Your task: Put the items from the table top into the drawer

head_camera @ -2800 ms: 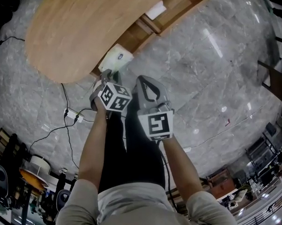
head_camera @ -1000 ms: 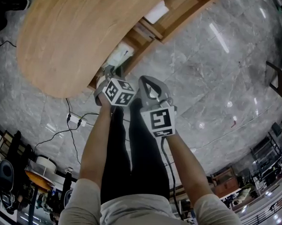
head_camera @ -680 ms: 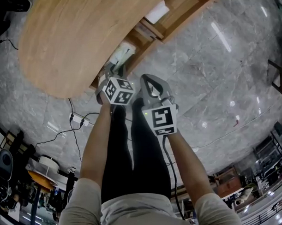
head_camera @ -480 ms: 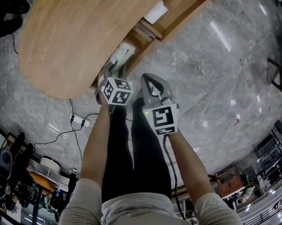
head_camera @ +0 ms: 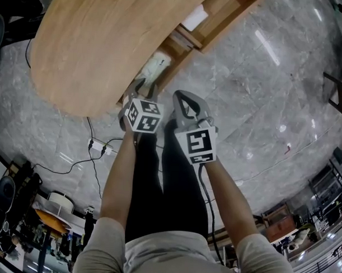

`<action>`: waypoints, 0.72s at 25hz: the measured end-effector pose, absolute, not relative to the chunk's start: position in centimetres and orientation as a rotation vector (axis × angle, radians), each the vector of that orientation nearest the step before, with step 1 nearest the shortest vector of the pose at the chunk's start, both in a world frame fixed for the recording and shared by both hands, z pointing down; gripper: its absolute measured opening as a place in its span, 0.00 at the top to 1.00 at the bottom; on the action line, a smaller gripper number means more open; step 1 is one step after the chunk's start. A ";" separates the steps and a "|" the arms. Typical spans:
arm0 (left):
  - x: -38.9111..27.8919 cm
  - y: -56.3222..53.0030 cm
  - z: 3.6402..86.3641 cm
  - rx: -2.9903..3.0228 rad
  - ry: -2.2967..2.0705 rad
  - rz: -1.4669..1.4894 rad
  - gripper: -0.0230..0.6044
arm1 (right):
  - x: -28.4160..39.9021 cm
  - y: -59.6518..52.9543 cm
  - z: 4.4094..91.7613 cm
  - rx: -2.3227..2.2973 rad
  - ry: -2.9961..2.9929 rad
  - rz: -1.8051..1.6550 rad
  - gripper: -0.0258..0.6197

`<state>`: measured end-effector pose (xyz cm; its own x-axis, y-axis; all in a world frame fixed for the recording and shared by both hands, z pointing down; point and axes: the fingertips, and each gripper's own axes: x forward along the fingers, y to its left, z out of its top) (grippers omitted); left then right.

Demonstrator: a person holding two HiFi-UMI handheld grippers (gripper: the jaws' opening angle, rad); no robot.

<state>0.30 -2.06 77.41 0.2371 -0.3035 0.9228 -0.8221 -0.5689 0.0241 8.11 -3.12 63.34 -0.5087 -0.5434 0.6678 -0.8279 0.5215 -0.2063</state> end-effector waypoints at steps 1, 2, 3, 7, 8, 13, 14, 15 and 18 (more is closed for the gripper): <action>0.0 -1.7 76.9 1.994 -1.029 1.306 0.71 | 7.8 -3.0 62.9 1.112 -2.232 0.698 0.95; -0.2 -1.4 76.3 1.992 -1.033 1.294 0.71 | 7.4 -2.9 62.4 1.110 -2.236 0.693 0.95; -0.4 -1.1 75.4 1.991 -1.041 1.272 0.71 | 7.0 -2.9 61.8 1.110 -2.242 0.684 0.95; -0.8 -0.6 69.8 2.010 -1.118 1.113 0.71 | 5.4 -3.0 58.9 1.121 -2.264 0.653 0.95; -1.0 -0.5 68.1 2.027 -1.139 1.091 0.71 | 4.9 -3.1 58.0 1.126 -2.269 0.651 0.95; -2.8 -1.0 59.3 2.124 -1.269 1.008 0.73 | 2.3 -3.1 51.9 1.170 -2.317 0.621 0.95; -3.4 -1.5 57.2 2.141 -1.313 0.979 0.77 | 1.8 -3.3 50.1 1.187 -2.335 0.607 0.95; -4.1 -2.1 55.1 2.159 -1.359 0.948 0.81 | 1.3 -3.4 48.1 1.205 -2.353 0.593 0.95; -5.4 -3.9 48.1 2.230 -1.471 0.847 0.93 | 0.4 -3.8 42.4 1.253 -2.389 0.552 0.95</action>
